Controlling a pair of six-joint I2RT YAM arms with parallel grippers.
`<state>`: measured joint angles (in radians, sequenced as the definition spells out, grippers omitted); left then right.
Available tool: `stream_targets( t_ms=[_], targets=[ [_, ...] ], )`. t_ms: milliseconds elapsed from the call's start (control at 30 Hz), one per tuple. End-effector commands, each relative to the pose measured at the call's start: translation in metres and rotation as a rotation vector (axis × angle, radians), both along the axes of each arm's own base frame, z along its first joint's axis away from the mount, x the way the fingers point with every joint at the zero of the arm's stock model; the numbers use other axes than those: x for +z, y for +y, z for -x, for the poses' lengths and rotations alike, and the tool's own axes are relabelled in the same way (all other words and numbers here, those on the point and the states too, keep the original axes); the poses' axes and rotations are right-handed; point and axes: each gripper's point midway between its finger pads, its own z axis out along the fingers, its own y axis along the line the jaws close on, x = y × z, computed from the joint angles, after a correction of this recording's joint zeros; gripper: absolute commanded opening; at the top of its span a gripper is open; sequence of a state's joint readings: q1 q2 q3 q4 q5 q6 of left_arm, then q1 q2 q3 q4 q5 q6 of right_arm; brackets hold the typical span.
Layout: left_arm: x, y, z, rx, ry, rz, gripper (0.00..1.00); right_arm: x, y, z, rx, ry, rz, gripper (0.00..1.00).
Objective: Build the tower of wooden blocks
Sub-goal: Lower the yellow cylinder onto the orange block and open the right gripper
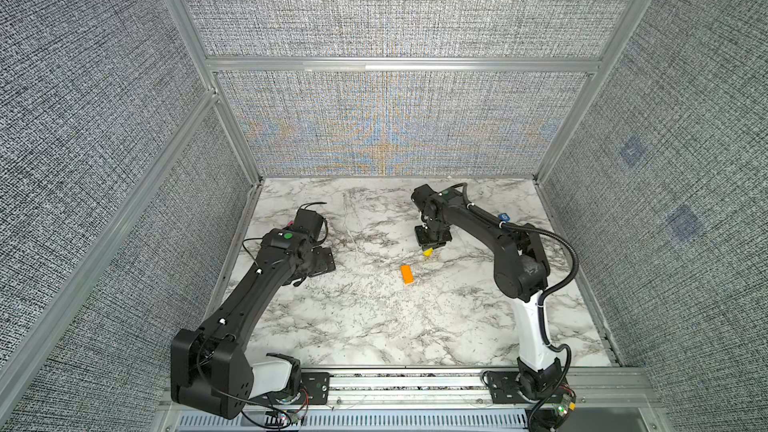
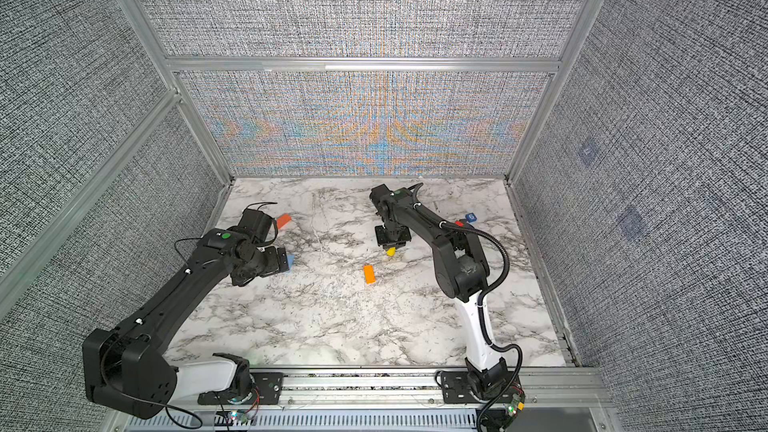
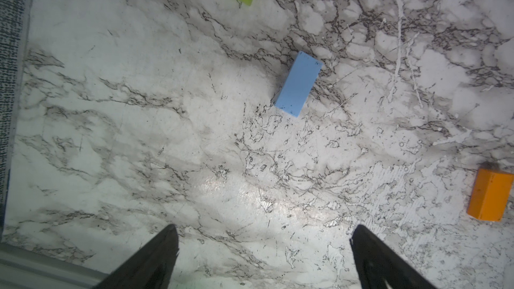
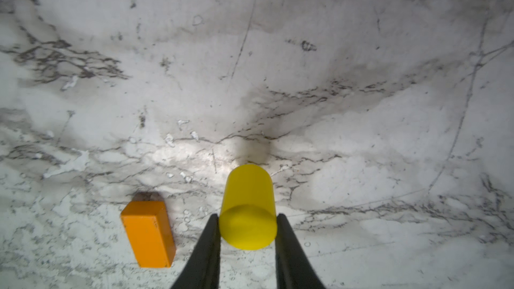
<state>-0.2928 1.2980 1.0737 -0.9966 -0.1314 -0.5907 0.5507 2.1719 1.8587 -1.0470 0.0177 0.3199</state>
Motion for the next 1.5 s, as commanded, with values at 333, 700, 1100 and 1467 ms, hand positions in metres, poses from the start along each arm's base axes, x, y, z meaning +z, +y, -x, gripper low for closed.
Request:
stream_targets(
  t_ms=[333, 700, 1100, 1467],
  targets=[
    [-0.002, 0.003, 0.001, -0.002, -0.012, -0.014, 0.99, 0.030, 0.027, 0.046, 0.082, 0.011, -0.014, 0.26],
    [-0.001, 0.005, 0.002, 0.008, -0.022, -0.019, 0.99, 0.024, 0.047, 0.063, 0.123, 0.029, -0.002, 0.26],
    [-0.001, 0.005, 0.000, 0.013, -0.024, -0.018, 0.99, 0.008, 0.060, 0.073, 0.140, 0.060, -0.002, 0.26],
    [-0.003, 0.005, 0.001, 0.011, -0.019, -0.018, 0.99, -0.005, 0.062, 0.073, 0.142, 0.075, 0.011, 0.26]
  ],
)
